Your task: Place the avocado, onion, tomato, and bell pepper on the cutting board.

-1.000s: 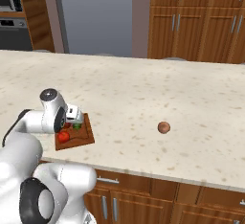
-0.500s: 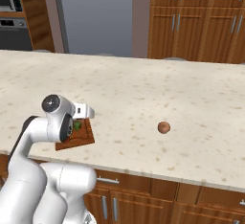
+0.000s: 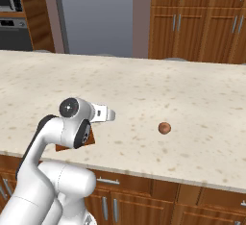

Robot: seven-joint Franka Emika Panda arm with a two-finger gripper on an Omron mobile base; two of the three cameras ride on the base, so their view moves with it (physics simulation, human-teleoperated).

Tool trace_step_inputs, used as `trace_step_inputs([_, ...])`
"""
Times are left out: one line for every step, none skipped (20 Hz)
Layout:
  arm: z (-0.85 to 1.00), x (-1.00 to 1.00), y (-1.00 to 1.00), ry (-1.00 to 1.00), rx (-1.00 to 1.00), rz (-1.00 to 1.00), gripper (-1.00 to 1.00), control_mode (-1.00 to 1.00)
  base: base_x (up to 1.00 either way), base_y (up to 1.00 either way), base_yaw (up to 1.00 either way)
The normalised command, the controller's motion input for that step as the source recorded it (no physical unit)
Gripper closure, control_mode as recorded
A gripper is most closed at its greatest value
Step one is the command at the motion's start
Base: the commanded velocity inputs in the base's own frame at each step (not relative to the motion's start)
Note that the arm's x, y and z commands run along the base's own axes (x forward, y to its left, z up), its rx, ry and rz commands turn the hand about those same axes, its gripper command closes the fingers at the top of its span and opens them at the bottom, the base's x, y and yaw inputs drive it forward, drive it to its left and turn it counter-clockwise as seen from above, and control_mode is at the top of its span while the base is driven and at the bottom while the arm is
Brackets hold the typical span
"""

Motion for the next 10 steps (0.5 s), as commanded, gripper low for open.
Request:
trace_step_inputs([0.33, -0.14, -0.84, 0.0, 0.0, -0.12, -1.0, -1.0, 0.0, 0.0, 0.0])
trace_step_inputs([0.31, -0.1, -0.81, 0.0, 0.0, -0.12, -1.0, -1.0, 0.0, 0.0, 0.0])
trace_step_inputs([0.32, -0.06, -0.76, 0.0, 0.0, -0.12, -1.0, -1.0, 0.0, 0.0, 0.0])
trace_step_inputs([0.32, -0.04, -0.75, 0.0, 0.0, -0.13, -1.0, -1.0, 0.0, 0.0, 0.0])
trace_step_inputs([0.34, -0.02, -0.72, 0.0, 0.0, -0.13, -1.0, -1.0, 0.0, 0.0, 0.0])
trace_step_inputs([0.33, 0.0, -0.7, 0.0, -0.01, -0.13, -1.0, -1.0, 0.0, 0.0, 0.0])
trace_step_inputs([0.31, 0.0, -0.7, 0.0, 0.0, -0.13, -1.0, -1.0, 0.0, 0.0, 0.0])
trace_step_inputs([0.29, 0.0, -0.63, 0.0, 0.0, -0.12, -1.0, -1.0, 0.0, 0.0, 0.0])
trace_step_inputs([0.26, 0.0, -0.62, 0.0, 0.0, -0.13, -1.0, -1.0, 0.0, 0.0, 0.0])
trace_step_inputs([0.27, 0.0, -0.63, 0.0, 0.0, -0.13, -1.0, -1.0, 0.0, 0.0, 0.0])
